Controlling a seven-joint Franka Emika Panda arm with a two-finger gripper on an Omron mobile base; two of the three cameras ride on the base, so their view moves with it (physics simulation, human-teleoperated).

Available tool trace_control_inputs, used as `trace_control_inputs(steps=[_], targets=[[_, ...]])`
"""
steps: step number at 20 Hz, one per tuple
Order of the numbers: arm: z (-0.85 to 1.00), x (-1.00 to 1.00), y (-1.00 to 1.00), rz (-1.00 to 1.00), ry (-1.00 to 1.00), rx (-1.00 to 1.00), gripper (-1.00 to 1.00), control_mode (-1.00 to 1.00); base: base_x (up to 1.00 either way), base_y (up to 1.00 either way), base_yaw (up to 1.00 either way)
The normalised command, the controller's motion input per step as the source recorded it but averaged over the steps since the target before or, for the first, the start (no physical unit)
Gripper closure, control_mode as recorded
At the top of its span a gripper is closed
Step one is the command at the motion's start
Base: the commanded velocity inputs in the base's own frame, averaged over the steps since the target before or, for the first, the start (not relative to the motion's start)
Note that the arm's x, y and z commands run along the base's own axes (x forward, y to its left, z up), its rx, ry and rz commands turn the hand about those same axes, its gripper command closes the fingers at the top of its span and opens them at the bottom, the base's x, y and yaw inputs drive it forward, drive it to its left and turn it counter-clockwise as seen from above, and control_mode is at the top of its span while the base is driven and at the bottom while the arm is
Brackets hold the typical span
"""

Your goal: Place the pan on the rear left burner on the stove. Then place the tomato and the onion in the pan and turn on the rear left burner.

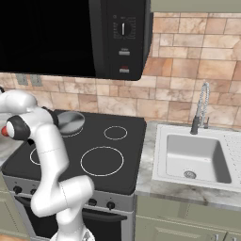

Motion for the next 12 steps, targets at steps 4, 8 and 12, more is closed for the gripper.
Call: trace_control_inputs(steps=[4, 8, 12], targets=[[-0.23, 0.11, 0.0, 0.12, -0.06, 0.01, -1.0, -1.0, 0.0, 0.0, 0.0], [-0.19, 0.12, 0.0, 0.12, -0.01, 0.03, -1.0, -1.0, 0.0, 0.0, 0.0], [-0.08, 0.22, 0.0, 0.1, 0.0, 0.05, -1.0, -1.0, 0.0, 0.0, 0.0]])
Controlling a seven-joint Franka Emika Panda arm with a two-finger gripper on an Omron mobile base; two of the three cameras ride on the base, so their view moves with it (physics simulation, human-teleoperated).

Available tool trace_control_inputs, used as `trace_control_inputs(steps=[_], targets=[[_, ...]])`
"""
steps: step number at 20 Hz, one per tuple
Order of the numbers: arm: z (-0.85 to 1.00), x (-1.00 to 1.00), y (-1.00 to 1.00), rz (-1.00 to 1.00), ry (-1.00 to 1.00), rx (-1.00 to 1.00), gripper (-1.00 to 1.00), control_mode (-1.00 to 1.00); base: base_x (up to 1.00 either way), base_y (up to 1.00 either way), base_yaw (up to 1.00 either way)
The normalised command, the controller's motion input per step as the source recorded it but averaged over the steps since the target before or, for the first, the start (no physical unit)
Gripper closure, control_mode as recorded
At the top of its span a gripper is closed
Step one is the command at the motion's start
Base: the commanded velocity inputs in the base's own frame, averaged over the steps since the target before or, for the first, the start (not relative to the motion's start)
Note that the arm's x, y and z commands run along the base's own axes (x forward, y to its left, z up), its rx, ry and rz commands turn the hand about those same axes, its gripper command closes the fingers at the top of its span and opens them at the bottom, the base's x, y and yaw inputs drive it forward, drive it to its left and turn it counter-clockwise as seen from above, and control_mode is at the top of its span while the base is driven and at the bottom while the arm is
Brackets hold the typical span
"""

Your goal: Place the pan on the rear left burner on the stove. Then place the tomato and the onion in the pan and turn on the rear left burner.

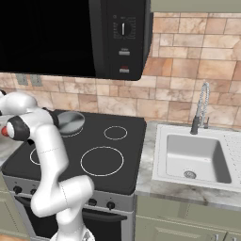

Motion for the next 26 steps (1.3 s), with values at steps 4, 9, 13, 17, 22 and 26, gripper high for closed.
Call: trace_control_inputs(steps=[4, 9, 13, 17, 22, 26], targets=[[-0.09, 0.23, 0.0, 0.1, 0.0, 0.07, -1.0, -1.0, 0.0, 0.0, 0.0], [-0.21, 0.1, 0.11, 0.1, 0.0, 0.08, -1.0, -1.0, 0.0, 0.0, 0.0], [-0.3, 0.0, 0.18, 0.09, 0.01, 0.07, -1.0, -1.0, 0.0, 0.0, 0.0], [-0.28, 0.05, 0.14, 0.08, 0.01, 0.04, -1.0, -1.0, 0.0, 0.0, 0.0], [-0.16, 0.13, 0.05, 0.04, 0.01, 0.0, -1.0, -1.0, 0.0, 0.0, 0.0], [-0.13, 0.13, 0.03, 0.03, 0.01, 0.0, -1.0, -1.0, 0.0, 0.0, 0.0]])
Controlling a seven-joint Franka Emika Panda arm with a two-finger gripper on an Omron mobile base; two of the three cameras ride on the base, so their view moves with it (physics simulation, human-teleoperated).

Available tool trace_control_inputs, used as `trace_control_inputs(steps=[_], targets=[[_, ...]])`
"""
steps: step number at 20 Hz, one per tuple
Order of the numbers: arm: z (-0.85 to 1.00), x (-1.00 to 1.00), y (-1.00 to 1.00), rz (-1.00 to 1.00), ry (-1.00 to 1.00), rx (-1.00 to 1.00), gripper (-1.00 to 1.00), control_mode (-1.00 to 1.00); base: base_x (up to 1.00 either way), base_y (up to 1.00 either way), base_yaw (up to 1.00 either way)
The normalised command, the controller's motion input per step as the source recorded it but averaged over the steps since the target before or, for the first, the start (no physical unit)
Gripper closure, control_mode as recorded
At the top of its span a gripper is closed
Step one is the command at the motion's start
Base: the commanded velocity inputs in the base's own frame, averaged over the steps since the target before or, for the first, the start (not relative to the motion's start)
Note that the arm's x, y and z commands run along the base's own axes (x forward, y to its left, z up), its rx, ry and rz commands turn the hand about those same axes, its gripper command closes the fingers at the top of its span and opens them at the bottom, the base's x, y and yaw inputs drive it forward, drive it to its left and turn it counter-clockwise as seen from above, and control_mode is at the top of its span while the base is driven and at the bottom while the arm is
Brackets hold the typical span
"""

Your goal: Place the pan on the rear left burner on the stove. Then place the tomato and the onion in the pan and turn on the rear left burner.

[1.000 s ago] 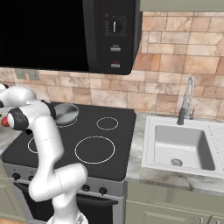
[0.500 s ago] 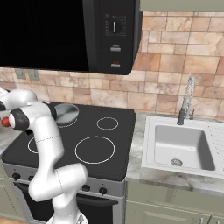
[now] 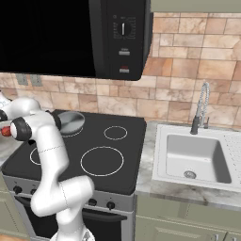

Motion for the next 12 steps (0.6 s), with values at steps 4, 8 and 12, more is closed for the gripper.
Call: trace_control_inputs(steps=[4, 8, 12], targets=[[-0.2, 0.08, 0.08, 0.03, 0.04, 0.0, -1.0, -1.0, 0.0, 0.0, 0.0], [-0.28, 0.04, 0.18, 0.01, 0.09, 0.0, 1.0, -1.0, 0.0, 0.0, 0.0], [-0.24, 0.07, 0.14, 0.0, 0.12, 0.0, 1.0, -1.0, 0.0, 0.0, 0.0]])
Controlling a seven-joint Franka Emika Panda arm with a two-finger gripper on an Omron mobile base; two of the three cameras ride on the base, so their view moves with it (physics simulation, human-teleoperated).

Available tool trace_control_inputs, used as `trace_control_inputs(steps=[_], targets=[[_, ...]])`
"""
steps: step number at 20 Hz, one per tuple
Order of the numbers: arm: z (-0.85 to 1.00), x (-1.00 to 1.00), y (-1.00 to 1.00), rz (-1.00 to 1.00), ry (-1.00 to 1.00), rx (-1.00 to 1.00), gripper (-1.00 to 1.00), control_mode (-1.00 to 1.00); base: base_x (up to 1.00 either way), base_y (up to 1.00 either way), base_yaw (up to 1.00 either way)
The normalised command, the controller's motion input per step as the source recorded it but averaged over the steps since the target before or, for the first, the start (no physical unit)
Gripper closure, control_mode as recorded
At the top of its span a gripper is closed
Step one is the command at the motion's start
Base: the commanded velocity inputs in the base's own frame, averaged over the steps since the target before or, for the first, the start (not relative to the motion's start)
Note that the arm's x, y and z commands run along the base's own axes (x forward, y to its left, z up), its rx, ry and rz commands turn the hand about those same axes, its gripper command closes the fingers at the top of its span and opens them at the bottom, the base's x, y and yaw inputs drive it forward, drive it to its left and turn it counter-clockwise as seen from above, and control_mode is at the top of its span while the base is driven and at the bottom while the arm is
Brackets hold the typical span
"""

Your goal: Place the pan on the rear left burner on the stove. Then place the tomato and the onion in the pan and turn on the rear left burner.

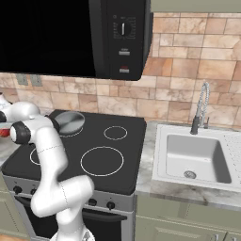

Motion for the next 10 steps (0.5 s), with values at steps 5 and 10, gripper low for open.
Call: trace_control_inputs(steps=[5, 10], targets=[[0.0, 0.0, 0.0, 0.0, 0.03, 0.0, 1.0, -1.0, 0.0, 0.0, 0.0], [0.4, 0.0, -0.06, 0.0, 0.0, 0.0, 1.0, -1.0, 0.0, 0.0, 0.0]])
